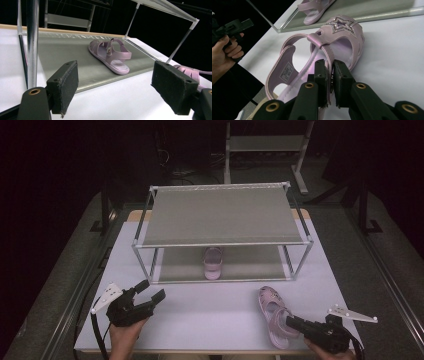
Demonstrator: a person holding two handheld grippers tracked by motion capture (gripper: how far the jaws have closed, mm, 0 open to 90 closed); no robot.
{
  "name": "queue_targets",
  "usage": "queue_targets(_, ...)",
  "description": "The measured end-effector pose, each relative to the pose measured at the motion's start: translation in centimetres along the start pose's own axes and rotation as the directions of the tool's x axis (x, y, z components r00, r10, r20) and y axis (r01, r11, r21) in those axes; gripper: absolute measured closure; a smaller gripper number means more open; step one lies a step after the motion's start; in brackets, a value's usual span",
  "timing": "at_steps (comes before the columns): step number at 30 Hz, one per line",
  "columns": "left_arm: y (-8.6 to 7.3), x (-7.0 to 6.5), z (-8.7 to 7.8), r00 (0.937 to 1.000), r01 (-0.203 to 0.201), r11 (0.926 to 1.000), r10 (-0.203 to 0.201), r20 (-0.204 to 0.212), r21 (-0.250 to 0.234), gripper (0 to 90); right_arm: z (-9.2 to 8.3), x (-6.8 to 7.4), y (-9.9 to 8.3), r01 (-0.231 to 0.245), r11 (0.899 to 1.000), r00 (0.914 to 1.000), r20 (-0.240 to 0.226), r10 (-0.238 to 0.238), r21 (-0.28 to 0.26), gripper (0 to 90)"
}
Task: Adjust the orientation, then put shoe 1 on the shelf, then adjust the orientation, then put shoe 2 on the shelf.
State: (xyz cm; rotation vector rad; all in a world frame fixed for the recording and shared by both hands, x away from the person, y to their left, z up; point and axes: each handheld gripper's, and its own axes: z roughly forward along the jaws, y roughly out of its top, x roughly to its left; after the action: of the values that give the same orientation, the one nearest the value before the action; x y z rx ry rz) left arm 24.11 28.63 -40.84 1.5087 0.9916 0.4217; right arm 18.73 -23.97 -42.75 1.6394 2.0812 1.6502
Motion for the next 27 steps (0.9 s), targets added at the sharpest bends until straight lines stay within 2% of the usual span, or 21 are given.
queue_targets(9,0.0,0.1,0.2,1.0,0.002,1.0,-0.002,0.008,0.0,21.3,1.2,1.2,1.4,0.002,1.0,0.9998,-0.019,-0.003,-0.024,81.5)
queue_targets(15,0.1,0.1,0.4,0.9999,-0.004,1.0,0.004,0.014,0.004,21.2,2.0,1.2,1.9,0.001,1.0,0.9997,-0.024,-0.001,-0.023,81.5)
queue_targets(20,0.1,-0.1,0.3,0.9998,-0.013,0.9999,0.013,0.018,0.003,21.3,2.8,1.2,2.4,-0.026,0.999,0.9993,-0.028,0.025,-0.045,81.6)
queue_targets(22,0.1,0.0,0.4,0.9998,-0.005,1.0,0.004,0.02,0.002,21.3,3.0,1.2,2.6,-0.034,0.998,0.999,-0.03,0.032,-0.053,81.6)
queue_targets(27,0.2,0.1,0.4,0.9999,-0.008,1.0,0.008,0.015,0.001,21.3,3.7,1.3,3.2,-0.026,0.998,0.9994,-0.023,0.024,-0.058,81.6)
